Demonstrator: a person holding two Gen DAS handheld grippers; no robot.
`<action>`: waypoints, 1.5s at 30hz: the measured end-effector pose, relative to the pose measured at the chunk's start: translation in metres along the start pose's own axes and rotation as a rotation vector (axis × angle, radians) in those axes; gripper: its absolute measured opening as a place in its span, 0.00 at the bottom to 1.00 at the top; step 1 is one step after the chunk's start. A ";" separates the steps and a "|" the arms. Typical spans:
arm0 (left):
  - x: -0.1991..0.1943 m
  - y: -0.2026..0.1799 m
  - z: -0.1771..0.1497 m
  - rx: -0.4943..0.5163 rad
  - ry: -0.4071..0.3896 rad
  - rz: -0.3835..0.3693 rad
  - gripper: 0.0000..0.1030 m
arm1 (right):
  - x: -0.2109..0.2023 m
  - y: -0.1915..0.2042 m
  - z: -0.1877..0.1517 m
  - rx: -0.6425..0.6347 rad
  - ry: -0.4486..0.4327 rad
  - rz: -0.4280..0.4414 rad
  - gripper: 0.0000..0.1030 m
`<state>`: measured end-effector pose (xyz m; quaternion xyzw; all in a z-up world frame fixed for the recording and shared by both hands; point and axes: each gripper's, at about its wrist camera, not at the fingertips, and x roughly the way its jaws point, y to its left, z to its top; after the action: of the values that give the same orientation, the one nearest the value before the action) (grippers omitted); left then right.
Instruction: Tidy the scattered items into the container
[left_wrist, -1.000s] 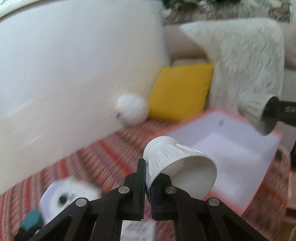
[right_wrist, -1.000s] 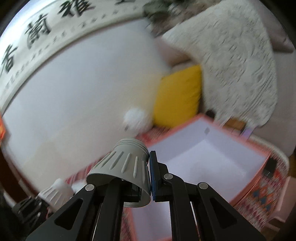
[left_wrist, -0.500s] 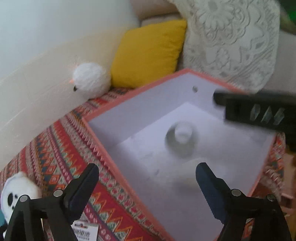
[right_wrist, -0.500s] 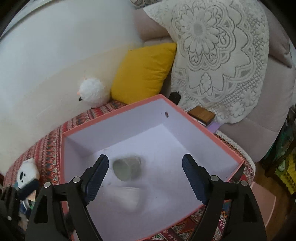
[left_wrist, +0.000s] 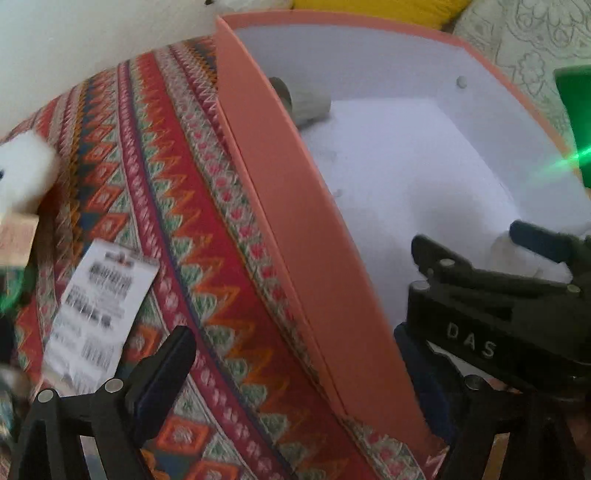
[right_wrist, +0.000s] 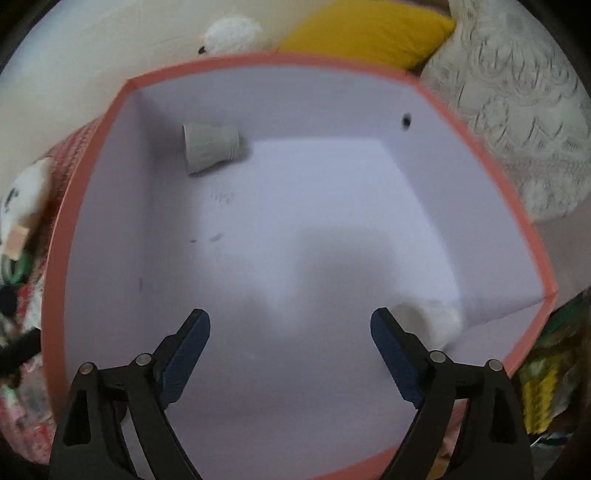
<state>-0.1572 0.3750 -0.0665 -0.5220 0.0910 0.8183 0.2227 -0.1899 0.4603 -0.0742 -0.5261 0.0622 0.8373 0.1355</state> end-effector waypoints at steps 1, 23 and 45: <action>-0.003 -0.003 -0.006 0.008 -0.002 0.003 0.88 | -0.002 0.005 -0.005 -0.014 0.010 0.033 0.92; -0.192 0.094 -0.135 -0.029 -0.504 0.219 0.99 | -0.213 0.106 -0.060 0.051 -0.549 0.252 0.99; -0.080 0.237 -0.164 0.196 -0.354 0.421 1.00 | 0.037 0.279 -0.047 0.296 0.299 0.932 0.51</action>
<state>-0.1044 0.0812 -0.0861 -0.3168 0.2355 0.9122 0.1098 -0.2464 0.1886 -0.1387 -0.5318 0.4269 0.7063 -0.1899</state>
